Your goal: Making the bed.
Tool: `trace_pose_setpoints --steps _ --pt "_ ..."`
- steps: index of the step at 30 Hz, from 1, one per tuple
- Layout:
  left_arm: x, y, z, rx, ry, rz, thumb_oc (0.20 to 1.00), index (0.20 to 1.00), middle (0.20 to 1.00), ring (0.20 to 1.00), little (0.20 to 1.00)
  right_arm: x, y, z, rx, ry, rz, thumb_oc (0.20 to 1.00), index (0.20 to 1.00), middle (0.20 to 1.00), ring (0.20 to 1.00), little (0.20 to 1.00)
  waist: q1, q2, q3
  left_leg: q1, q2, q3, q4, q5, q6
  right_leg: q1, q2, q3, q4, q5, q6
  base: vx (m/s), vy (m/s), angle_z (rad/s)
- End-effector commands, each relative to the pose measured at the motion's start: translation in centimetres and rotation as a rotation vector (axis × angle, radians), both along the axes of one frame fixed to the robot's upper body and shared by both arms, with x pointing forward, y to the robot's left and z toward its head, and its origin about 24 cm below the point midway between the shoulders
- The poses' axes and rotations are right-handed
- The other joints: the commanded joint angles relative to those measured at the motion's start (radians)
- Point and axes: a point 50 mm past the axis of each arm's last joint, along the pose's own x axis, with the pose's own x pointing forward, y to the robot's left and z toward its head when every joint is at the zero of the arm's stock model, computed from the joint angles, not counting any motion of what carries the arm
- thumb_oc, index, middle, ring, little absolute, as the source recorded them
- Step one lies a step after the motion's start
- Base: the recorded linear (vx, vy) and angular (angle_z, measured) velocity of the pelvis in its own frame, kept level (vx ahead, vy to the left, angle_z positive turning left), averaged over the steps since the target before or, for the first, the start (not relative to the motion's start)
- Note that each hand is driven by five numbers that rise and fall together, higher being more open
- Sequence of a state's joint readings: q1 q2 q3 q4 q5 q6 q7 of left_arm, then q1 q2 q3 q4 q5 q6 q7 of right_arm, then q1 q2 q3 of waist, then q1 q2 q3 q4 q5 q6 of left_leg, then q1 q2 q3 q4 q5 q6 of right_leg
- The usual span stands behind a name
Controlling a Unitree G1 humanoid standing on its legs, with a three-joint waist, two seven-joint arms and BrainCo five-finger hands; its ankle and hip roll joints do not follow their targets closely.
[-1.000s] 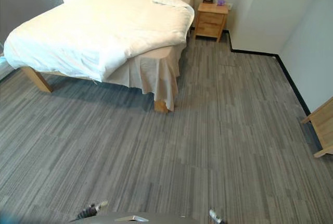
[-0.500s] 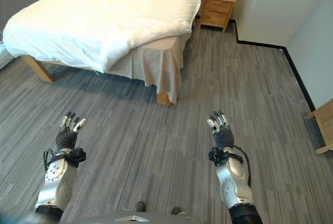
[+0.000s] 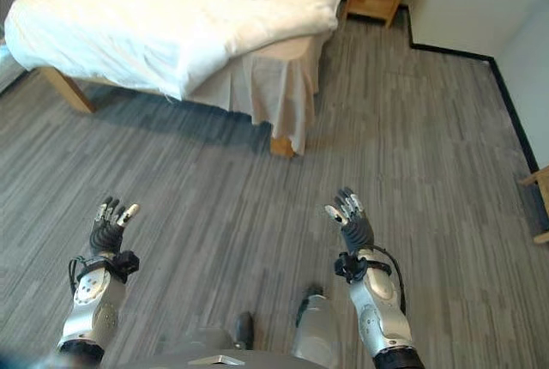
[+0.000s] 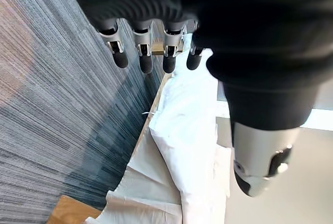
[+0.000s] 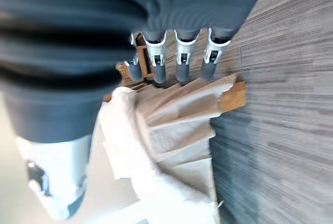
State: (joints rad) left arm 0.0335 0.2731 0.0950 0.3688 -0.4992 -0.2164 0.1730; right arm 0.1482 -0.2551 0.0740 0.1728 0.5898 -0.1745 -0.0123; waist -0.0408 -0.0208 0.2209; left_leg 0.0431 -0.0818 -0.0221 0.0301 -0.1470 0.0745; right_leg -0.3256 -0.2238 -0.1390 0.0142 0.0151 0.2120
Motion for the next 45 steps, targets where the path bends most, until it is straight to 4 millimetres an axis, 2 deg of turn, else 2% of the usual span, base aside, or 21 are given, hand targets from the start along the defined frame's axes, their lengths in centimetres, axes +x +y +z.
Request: trace_pose_setpoints --steps 1,3,4,5,6,7,8,10,12,15,16,20,25,27,28,29,30,32,36,38,45 --pt "0.8 1.1 3.9 0.124 -0.163 -0.025 1.0 1.0 1.0 1.0 1.0 1.0 -1.5 1.8 -0.042 -0.1 -0.043 1.0 1.0 1.0 1.0 1.0 -0.033 -0.018 -0.051 0.293 0.102 -0.053 -0.07 -0.043 -0.105 0.018 0.049 -0.06 -0.028 0.212 -0.004 0.66 -0.225 1.06" --pt "0.6 1.0 3.9 0.112 -0.174 -0.021 1.0 1.0 1.0 1.0 1.0 0.9 -1.7 1.6 -0.047 -0.093 -0.045 1.0 1.0 1.0 1.0 1.0 -0.03 -0.02 -0.059 0.294 0.112 -0.053 -0.034 -0.046 -0.112 0.026 0.055 -0.063 -0.012 0.227 -0.018 0.57 -0.255 0.71" --pt "0.1 0.8 3.0 0.06 -0.16 0.007 1.0 1.0 1.0 1.0 1.0 1.3 -2.1 1.7 -0.045 -0.097 -0.055 1.0 1.0 1.0 1.0 1.0 -0.022 0.004 -0.085 0.237 0.169 -0.034 0.244 0.149 -0.181 0.087 0.118 -0.106 0.045 0.163 -0.083 0.51 -0.265 0.67" --pt "0.2 0.8 3.0 0.061 -0.161 0.007 1.0 1.0 1.0 1.0 1.0 1.3 -2.1 1.7 -0.045 -0.098 -0.055 1.0 1.0 1.0 1.0 1.0 -0.026 0.001 -0.087 0.232 0.165 -0.038 0.245 0.152 -0.18 0.084 0.113 -0.108 0.044 0.164 -0.083 0.62 -0.355 0.54" --pt "0.2 0.6 2.9 0.03 -0.165 0.014 1.0 1.0 1.0 1.0 1.0 1.6 -2.3 1.9 -0.027 -0.104 -0.073 1.0 1.0 1.0 1.0 1.0 -0.016 -0.006 -0.078 0.149 0.168 -0.014 0.398 0.233 -0.204 0.127 0.116 -0.122 0.045 0.138 -0.107 0.37 -0.406 0.14" --pt "0.4 0.3 3.4 -0.039 -0.215 0.003 1.0 1.0 1.0 1.0 1.0 1.9 -2.7 2.5 0.026 -0.141 -0.101 1.0 1.0 1.0 1.0 1.0 0.008 -0.04 -0.043 0.003 0.21 0.075 0.706 0.296 -0.196 0.224 0.124 -0.147 0.031 0.083 -0.162 0.37 -0.404 0.01" --pt "0.4 0.3 3.4 -0.038 -0.216 0.003 1.0 1.0 1.0 1.0 1.0 1.9 -2.7 2.5 0.027 -0.141 -0.101 1.0 1.0 1.0 1.0 1.0 0.005 -0.044 -0.045 -0.003 0.206 0.073 0.706 0.299 -0.194 0.221 0.119 -0.149 0.03 0.085 -0.162 0.39 -0.464 0.06" --pt "1.0 -0.1 3.8 -0.006 -0.216 -0.035 1.0 1.0 1.0 1.0 1.0 2.2 -3.5 2.9 -0.028 -0.143 -0.115 1.0 1.0 1.0 1.0 1.0 0.036 -0.058 -0.013 -0.11 0.275 0.171 0.815 0.281 -0.176 0.3 0.143 -0.166 0.013 0.022 -0.199 0.41 -0.342 0.37" --pt "2.0 -1.4 4.2 -0.071 -0.252 -0.082 1.0 1.0 1.0 1.0 1.0 2.4 -4.6 4.2 -0.059 -0.187 -0.155 1.0 1.0 1.0 1.0 1.0 0.053 -0.04 -0.01 -0.249 0.404 0.289 0.646 0.262 -0.213 0.415 0.154 -0.202 -0.04 -0.039 -0.185 0.61 -0.24 0.43" --pt "2.1 -2.0 4.0 -0.08 -0.25 -0.112 1.0 1.0 1.0 1.0 1.0 2.1 -5.1 4.6 -0.088 -0.2 -0.158 1.0 1.0 1.0 1.0 1.0 0.052 -0.038 -0.016 -0.261 0.404 0.329 0.52 0.27 -0.231 0.446 0.146 -0.222 -0.06 -0.055 -0.177 0.37 0.02 0.52" --pt "2.1 -2.1 3.9 -0.083 -0.252 -0.111 1.0 1.0 1.0 1.0 1.0 2.1 -5.2 5.4 -0.142 -0.225 -0.141 1.0 1.0 1.0 1.0 1.0 0.062 -0.039 -0.028 -0.295 0.324 0.338 0.35 0.274 -0.196 0.461 0.138 -0.235 -0.068 -0.044 -0.164 0.2 0.071 0.32" --pt "1.7 -2.1 3.6 -0.092 -0.243 -0.094 1.0 1.0 1.0 1.0 1.0 2.5 -4.7 6.0 -0.135 -0.258 -0.127 1.0 1.0 1.0 1.0 1.0 0.08 -0.047 -0.045 -0.285 0.262 0.315 0.198 0.281 -0.184 0.502 0.128 -0.233 -0.063 -0.056 -0.14 0.36 0.112 0.21" --pt "1.1 -0.9 4.0 -0.052 -0.25 -0.07 1.0 1.0 1.0 1.0 1.0 2.9 -2.9 5.7 -0.114 -0.262 -0.057 1.0 1.0 1.0 1.0 1.0 0.095 -0.071 -0.081 -0.205 0.194 0.311 0.131 0.206 -0.134 0.528 0.077 -0.216 -0.012 -0.079 -0.107 0.3 0.153 -0.14" --pt "1.1 -0.4 4.2 -0.016 -0.244 -0.061 1.0 1.0 1.0 1.0 1.0 3.0 -2.3 5.3 -0.109 -0.247 -0.04 1.0 1.0 1.0 1.0 1.0 0.103 -0.077 -0.083 -0.169 0.16 0.329 0.1 0.18 -0.099 0.489 0.027 -0.214 0.12 -0.045 -0.08 0.23 0.287 0.14" --pt "1.2 0.1 4.7 0.014 -0.256 -0.055 1.0 1.0 1.0 1.0 1.0 3.1 -1.9 5.2 -0.125 -0.241 -0.015 1.0 1.0 1.0 1.0 1.0 0.096 -0.071 -0.072 -0.124 0.137 0.336 0.074 0.153 -0.065 0.414 -0.025 -0.209 0.279 0.031 -0.052 0.1 0.184 0.39" --pt "1.2 0.1 4.7 0.015 -0.256 -0.055 1.0 1.0 1.0 1.0 1.0 3.1 -1.9 5.2 -0.125 -0.241 -0.015 1.0 1.0 1.0 1.0 1.0 0.098 -0.072 -0.073 -0.124 0.135 0.339 0.072 0.153 -0.064 0.41 -0.028 -0.206 0.283 0.03 -0.05 0.19 0.327 0.32" --pt "1.4 0.6 5.3 0.056 -0.267 -0.059 1.0 1.0 1.0 1.0 1.0 3.3 -1.7 5.7 -0.157 -0.258 0.006 1.0 1.0 1.0 1.0 1.0 0.077 -0.052 -0.048 -0.09 0.129 0.321 0.053 0.147 -0.045 0.331 -0.036 -0.169 0.428 0.071 -0.041 0.09 0.152 0.16" --pt "1.5 0.9 5.5 0.087 -0.26 -0.064 1.0 1.0 1.0 1.0 1.0 3.3 -1.9 5.8 -0.168 -0.26 0.009 1.0 1.0 1.0 1.0 1.0 0.062 -0.046 -0.045 -0.075 0.123 0.303 0.037 0.144 -0.043 0.301 -0.015 -0.132 0.438 0.052 -0.041 0.14 0.117 0.25" --pt "1.8 1.3 6.1 0.139 -0.263 -0.086 1.0 1.0 1.0 1.0 1.0 3.0 -3.6 7.0 -0.261 -0.286 -0.02 1.0 1.0 1.0 1.0 1.0 0.028 -0.037 -0.045 -0.027 0.114 0.243 -0.025 0.149 -0.061 0.255 0.017 -0.075 0.24 0.02 -0.063 0.2 -0.016 0.59" --pt "1.8 1.0 5.8 0.144 -0.252 -0.108 1.0 1.0 1.0 1.0 1.0 3.3 -5.2 8.3 -0.44 -0.29 -0.042 1.0 1.0 1.0 1.0 1.0 0.032 -0.068 -0.053 -0.012 0.1 0.227 -0.04 0.141 -0.071 0.306 0.017 -0.083 0.081 0.037 -0.044 0.11 -0.07 0.52" --pt "0.3 -0.8 2.8 0.004 -0.173 -0.167 1.0 1.0 1.0 1.0 1.0 5.6 -9.0 12.4 -0.978 -0.251 -0.066 1.0 1.0 1.0 1.0 1.0 0.068 -0.08 -0.095 -0.008 0.1 0.202 -0.103 0.179 -0.084 0.378 0.051 -0.094 -0.023 0.033 -0.052 0.07 -0.076 0.22"
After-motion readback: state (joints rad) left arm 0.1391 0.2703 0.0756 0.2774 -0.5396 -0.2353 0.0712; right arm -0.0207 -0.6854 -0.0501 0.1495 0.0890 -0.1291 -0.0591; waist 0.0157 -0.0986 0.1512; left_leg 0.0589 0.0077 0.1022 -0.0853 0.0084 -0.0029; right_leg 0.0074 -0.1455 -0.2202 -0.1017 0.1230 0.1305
